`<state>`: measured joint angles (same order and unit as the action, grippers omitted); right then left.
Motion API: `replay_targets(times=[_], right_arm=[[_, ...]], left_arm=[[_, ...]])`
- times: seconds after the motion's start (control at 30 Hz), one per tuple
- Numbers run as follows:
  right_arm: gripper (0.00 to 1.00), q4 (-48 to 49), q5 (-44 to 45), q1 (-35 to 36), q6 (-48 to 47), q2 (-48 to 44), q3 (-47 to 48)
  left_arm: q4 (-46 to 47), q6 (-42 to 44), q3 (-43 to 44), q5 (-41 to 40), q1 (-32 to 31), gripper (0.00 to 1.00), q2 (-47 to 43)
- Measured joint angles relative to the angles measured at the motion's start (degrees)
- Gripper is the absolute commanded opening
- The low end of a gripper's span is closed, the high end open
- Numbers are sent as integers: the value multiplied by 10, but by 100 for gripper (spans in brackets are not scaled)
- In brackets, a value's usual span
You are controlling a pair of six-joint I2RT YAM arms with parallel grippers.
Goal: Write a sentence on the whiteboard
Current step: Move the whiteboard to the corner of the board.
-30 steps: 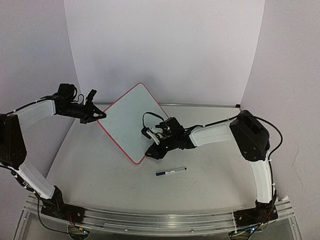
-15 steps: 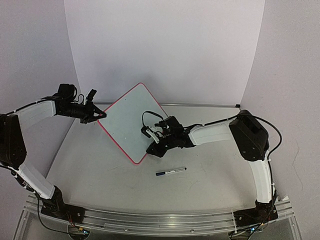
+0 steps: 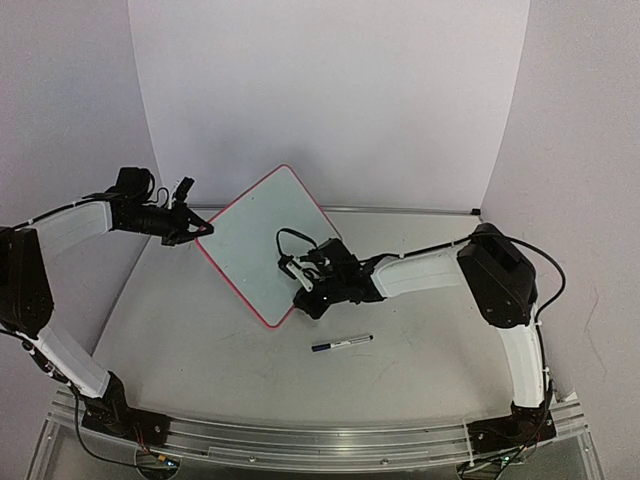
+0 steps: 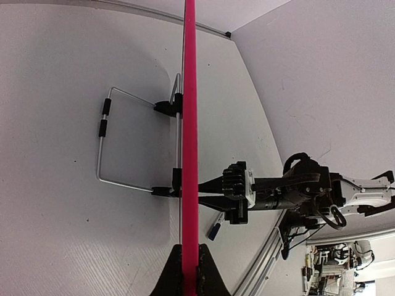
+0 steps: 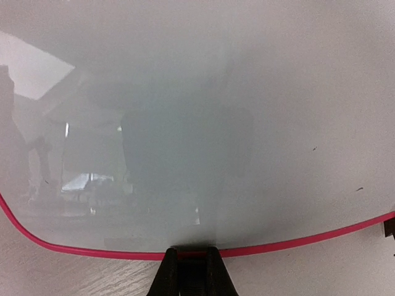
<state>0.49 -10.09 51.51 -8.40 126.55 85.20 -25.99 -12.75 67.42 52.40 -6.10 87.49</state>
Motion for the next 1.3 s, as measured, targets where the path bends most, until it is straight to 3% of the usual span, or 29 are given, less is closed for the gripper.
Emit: replay_targets(times=[0.3,0.6,0.8,0.87,1.03,1.3], right_arm=[[0,-2,175,65,123,-3,-8],[0,-27,261,100,213,-6,-10],[0,-63,289,112,244,-20,-10],[0,-68,286,114,256,-24,-10],[13,-69,284,125,281,-29,-13],[42,-74,289,126,298,-89,-55]], left_arm=[[22,35,33,4,-21,0,31],[6,61,93,22,-35,1,85],[-17,78,139,33,-37,10,135],[-26,80,152,28,-39,17,147],[-66,97,172,23,-56,31,184],[-120,146,184,7,-61,57,197]])
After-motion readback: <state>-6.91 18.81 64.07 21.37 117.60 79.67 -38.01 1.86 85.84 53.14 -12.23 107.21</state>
